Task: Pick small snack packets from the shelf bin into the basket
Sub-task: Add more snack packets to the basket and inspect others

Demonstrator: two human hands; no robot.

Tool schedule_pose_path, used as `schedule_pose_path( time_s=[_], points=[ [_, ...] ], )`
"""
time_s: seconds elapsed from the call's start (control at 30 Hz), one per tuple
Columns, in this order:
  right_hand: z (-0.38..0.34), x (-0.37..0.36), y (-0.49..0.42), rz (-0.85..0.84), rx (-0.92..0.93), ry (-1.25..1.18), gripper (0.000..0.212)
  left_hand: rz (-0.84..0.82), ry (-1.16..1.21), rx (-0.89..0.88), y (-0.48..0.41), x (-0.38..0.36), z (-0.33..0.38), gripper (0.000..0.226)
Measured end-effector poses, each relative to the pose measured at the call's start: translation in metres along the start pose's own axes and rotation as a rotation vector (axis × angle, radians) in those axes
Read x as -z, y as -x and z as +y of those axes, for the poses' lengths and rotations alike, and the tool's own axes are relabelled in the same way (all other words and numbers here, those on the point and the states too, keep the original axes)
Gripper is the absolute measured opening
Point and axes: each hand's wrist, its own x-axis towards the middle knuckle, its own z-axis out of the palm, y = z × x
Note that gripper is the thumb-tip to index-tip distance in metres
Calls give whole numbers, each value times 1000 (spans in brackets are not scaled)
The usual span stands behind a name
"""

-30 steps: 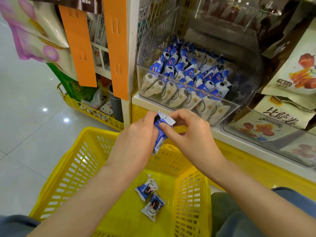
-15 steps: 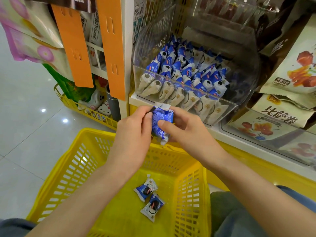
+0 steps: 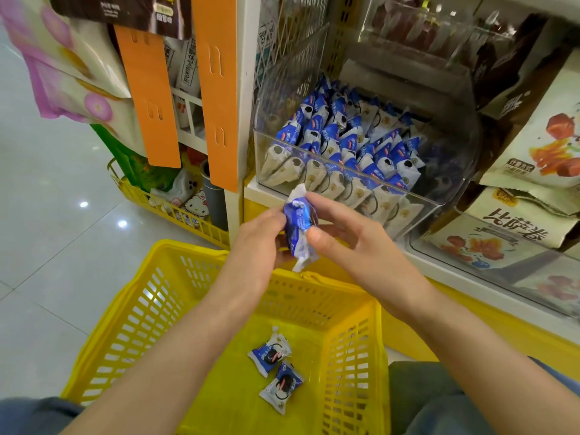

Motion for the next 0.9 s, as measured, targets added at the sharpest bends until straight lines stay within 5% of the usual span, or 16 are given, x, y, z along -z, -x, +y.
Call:
schedule_pose_path(
  time_s=[0.07,0.17,0.3,0.53,0.77,0.9],
  points=[
    [0,-2,1,76,29,95,65,-88,149,76,0,0,0,35],
    [0,-7,0,227,88,295,78,-136,-8,49,2,-6,-5,49],
    [-4,-8,-5,205,50,293,82,101,-17,40,-4,-10,-7,34],
    [-15,11,-9,184,-62,-61,25,26,-121,-145,-15,-9,10,17],
    [-24,22,-14,317,-5,-93,20,6,-432,-365,-26,-20,25,24],
    [-35,45,-45,534,34,-17,17,62,-722,-558,-47,-16,46,43]
  ],
)
